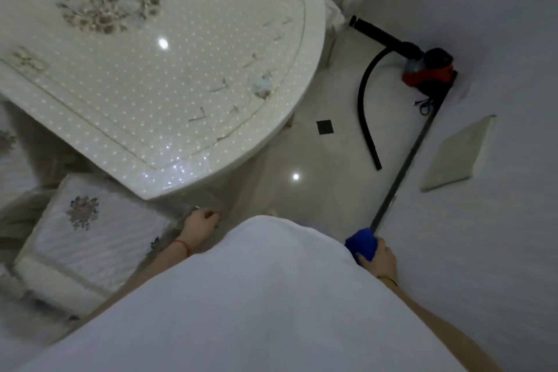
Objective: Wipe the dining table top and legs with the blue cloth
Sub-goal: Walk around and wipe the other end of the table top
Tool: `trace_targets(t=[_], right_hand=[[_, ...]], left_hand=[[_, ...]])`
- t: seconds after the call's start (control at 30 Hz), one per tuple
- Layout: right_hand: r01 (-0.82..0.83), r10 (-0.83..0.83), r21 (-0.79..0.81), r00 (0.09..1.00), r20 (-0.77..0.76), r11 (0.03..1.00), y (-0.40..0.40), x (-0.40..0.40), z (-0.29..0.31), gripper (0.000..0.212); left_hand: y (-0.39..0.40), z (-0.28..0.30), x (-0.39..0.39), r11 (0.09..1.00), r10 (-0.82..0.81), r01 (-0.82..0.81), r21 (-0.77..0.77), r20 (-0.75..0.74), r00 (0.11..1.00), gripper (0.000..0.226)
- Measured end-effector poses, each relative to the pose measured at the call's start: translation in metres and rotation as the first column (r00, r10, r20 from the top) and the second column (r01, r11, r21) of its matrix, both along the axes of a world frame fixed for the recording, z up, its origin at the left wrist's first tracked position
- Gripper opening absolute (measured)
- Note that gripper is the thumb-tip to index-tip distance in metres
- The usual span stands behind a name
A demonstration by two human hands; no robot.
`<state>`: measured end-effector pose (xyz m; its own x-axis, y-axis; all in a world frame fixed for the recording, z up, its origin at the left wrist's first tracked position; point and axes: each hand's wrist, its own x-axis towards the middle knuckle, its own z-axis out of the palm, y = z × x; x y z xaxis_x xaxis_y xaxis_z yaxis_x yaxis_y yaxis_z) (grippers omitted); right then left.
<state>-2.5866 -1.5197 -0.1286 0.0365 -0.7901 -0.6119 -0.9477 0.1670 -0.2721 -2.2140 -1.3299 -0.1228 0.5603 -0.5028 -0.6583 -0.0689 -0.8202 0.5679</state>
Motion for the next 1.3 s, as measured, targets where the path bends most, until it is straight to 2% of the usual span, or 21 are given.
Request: trace_targets(t=[0.07,0.17,0.23,0.33,0.43,0.53,0.73,0.8,0.9,1.0,1.07,1.13,1.17,1.2,1.3], right_hand=[[-0.046,0.047,-0.037,0.999,0.023,0.998,-0.034,0.019,0.004,0.065],[-0.154,0.169,-0.115,0.976,0.137,0.981,-0.092,0.068,0.010,0.068],[-0.268,0.303,-0.191,0.935,0.184,0.944,-0.131,0.113,0.022,0.069],[-0.441,0.525,-0.326,0.816,0.241,0.836,-0.187,0.189,0.047,0.065],[-0.600,0.754,-0.481,0.612,0.238,0.639,-0.229,0.270,0.073,0.066],[-0.708,0.910,-0.580,0.378,0.172,0.404,-0.251,0.347,0.090,0.069],[-0.790,0.992,-0.613,-0.092,0.088,-0.019,-0.249,0.459,0.087,0.071],[-0.802,0.978,-0.586,-0.194,0.072,-0.116,-0.239,0.483,0.076,0.071],[-0.857,0.962,-0.480,-0.258,0.086,-0.187,-0.221,0.494,0.049,0.071],[-0.850,0.943,-0.439,-0.333,0.020,-0.291,-0.210,0.474,0.026,0.066],[-0.824,0.914,-0.439,-0.405,0.013,-0.358,-0.214,0.463,0.019,0.064],[-0.781,0.862,-0.436,-0.507,0.025,-0.447,-0.223,0.479,0.016,0.062],[-0.764,0.848,-0.445,-0.529,0.019,-0.467,-0.223,0.494,0.014,0.061],[-0.765,0.858,-0.458,-0.514,0.007,-0.454,-0.219,0.512,0.012,0.061],[-0.832,0.944,-0.467,-0.330,-0.019,-0.300,-0.190,0.543,0.006,0.060]], left_hand=[[-0.036,0.026,0.009,0.998,-0.050,0.052,-0.037,0.050,0.997,0.024],[-0.078,0.049,0.020,0.992,-0.091,0.099,-0.073,0.115,0.989,0.024],[-0.100,0.057,0.024,0.987,-0.041,0.064,-0.147,0.153,0.987,0.022],[-0.130,0.064,0.037,0.965,0.146,-0.095,-0.243,0.202,0.969,0.021],[-0.150,0.070,0.044,0.941,0.290,-0.212,-0.263,0.303,0.908,0.024],[-0.161,0.069,0.049,0.928,0.370,-0.296,-0.226,0.460,0.807,0.029],[-0.159,0.054,0.055,0.802,0.512,-0.594,-0.061,0.583,0.631,0.041],[-0.156,0.048,0.059,0.765,0.526,-0.643,-0.033,0.609,0.594,0.043],[-0.152,0.038,0.062,0.706,0.545,-0.708,-0.006,0.642,0.539,0.044],[-0.154,0.030,0.061,0.657,0.566,-0.754,0.006,0.656,0.499,0.046],[-0.153,0.024,0.058,0.662,0.558,-0.749,0.029,0.648,0.519,0.048],[-0.153,0.021,0.054,0.681,0.541,-0.728,0.082,0.613,0.576,0.052],[-0.152,0.021,0.052,0.685,0.546,-0.722,0.095,0.590,0.595,0.054],[-0.152,0.020,0.050,0.687,0.556,-0.721,0.095,0.569,0.606,0.056],[-0.150,0.018,0.046,0.700,0.561,-0.709,0.080,0.553,0.616,0.060]])
